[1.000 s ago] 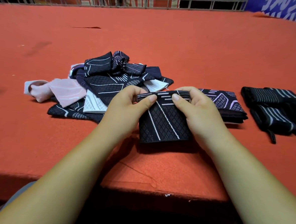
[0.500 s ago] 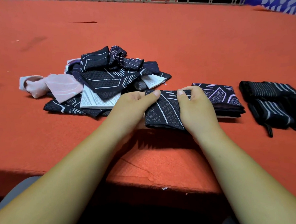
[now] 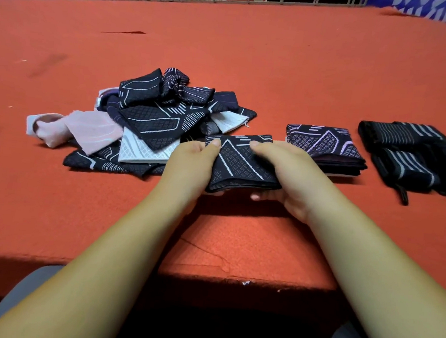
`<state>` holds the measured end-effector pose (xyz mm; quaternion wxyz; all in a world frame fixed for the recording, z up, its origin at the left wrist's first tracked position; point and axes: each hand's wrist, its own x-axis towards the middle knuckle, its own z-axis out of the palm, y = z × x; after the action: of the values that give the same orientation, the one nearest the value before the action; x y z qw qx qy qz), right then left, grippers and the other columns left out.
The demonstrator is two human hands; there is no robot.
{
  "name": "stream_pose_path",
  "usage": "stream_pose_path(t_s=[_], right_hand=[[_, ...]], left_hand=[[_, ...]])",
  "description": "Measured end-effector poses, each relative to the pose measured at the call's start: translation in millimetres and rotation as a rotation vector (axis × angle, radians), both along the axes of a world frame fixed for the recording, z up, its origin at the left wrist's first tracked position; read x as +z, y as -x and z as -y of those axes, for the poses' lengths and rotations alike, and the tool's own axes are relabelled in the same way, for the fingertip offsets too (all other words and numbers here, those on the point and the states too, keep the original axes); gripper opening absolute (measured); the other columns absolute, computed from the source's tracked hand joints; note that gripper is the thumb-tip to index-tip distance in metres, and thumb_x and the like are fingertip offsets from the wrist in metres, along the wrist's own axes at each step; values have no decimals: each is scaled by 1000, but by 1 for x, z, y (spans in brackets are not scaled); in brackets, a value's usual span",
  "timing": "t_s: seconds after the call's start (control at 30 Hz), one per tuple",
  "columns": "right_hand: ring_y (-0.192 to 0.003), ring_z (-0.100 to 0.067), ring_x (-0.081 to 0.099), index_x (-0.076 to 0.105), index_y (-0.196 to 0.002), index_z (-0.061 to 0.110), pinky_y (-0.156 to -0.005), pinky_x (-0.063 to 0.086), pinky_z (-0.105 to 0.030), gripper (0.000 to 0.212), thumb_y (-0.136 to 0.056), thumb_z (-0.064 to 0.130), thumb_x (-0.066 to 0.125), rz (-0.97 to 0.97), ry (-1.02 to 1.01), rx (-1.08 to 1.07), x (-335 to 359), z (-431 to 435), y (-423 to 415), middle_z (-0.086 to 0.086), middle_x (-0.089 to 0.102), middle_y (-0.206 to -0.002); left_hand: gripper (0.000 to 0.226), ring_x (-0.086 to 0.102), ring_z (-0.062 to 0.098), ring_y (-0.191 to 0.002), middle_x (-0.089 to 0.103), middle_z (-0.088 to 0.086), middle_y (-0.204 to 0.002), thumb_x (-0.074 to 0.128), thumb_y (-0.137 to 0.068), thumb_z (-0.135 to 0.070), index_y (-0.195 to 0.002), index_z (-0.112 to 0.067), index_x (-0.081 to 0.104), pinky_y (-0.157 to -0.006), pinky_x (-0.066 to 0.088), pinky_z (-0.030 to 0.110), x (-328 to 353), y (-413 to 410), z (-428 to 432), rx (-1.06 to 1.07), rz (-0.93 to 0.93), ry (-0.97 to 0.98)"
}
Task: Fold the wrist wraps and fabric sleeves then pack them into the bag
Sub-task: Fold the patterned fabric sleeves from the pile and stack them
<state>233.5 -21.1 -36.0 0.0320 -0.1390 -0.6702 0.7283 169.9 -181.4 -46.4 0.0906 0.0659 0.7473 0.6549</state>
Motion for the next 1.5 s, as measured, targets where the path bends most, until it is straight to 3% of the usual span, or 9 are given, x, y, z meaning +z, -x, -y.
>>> stream_pose_path(t_s=[0.13, 0.27, 0.37, 0.57, 0.67, 0.83, 0.97, 1.37, 1.5], right_hand=[[-85, -12, 75, 49, -146, 27, -57, 58, -35, 57, -96, 26, 77, 15, 16, 12, -3, 0, 1, 14, 73, -102], [-104, -19, 76, 18, -170, 28, -67, 59, -35, 107, -88, 23, 86, 59, -21, 115, -14, -5, 4, 2, 69, -132], [-105, -21, 77, 22, -168, 26, -75, 61, -36, 112, -81, 14, 91, 72, -80, 185, -20, -6, 5, -5, 69, -134], [-88, -27, 75, 39, -159, 19, -88, 64, -49, 98, -78, 4, 92, 71, -159, 213, -23, -11, 6, -13, 67, -129], [-84, -28, 77, 44, -156, 21, -95, 62, -53, 100, -72, 12, 97, 65, -224, 209, -25, -14, 6, -10, 71, -124], [-79, -25, 79, 44, -157, 26, -71, 59, -32, 92, -80, 19, 94, 58, -325, 215, -25, -16, 8, -5, 78, -115], [-84, -31, 78, 40, -161, 25, -88, 65, -54, 97, -81, 17, 94, 24, -282, 175, -31, -19, 12, -9, 78, -112], [-71, -25, 69, 41, -161, 15, -72, 63, -44, 80, -93, 10, 83, 17, -211, 107, -36, -12, 15, -14, 72, -94], [-69, -20, 69, 39, -162, 16, -62, 62, -36, 78, -96, 9, 79, 36, -154, 112, -32, -12, 13, -16, 69, -113]], left_hand=[[40, 69, 17, -52, 71, 5, -63, 56, -111, -33, -84, -9, 72, -48, 57, 33, 4, 0, 5, 13, 89, -32], [47, 81, 25, -97, 79, 14, -117, 70, -102, -46, -128, -6, 70, -70, 65, 41, 4, 5, 16, -153, 239, -45], [91, 79, 28, -109, 74, 9, -133, 95, -74, -36, -147, -16, 45, -85, 64, 46, -2, 10, 31, -298, 291, -29], [132, 74, 11, -118, 71, -10, -134, 101, -50, -29, -163, -22, 34, -110, 55, 41, -3, 18, 53, -453, 71, 327], [113, 74, 9, -116, 71, -14, -131, 99, -58, -30, -156, -26, 43, -110, 56, 43, -3, 19, 53, -441, -12, 420], [59, 76, 18, -113, 79, -5, -121, 92, -74, -31, -129, -28, 70, -105, 58, 45, 0, 21, 56, -474, -62, 436], [34, 80, 26, -105, 82, 9, -113, 80, -92, -3, -124, -12, 74, -90, 64, 30, 3, 18, 53, -474, 21, 263], [22, 80, 23, -81, 81, 14, -92, 86, -91, -15, -110, -19, 76, -85, 67, 42, -1, 18, 45, -342, -42, 344], [51, 82, 25, -88, 81, 14, -103, 90, -86, -29, -126, -14, 61, -93, 65, 43, -4, 17, 43, -253, 136, 178]])
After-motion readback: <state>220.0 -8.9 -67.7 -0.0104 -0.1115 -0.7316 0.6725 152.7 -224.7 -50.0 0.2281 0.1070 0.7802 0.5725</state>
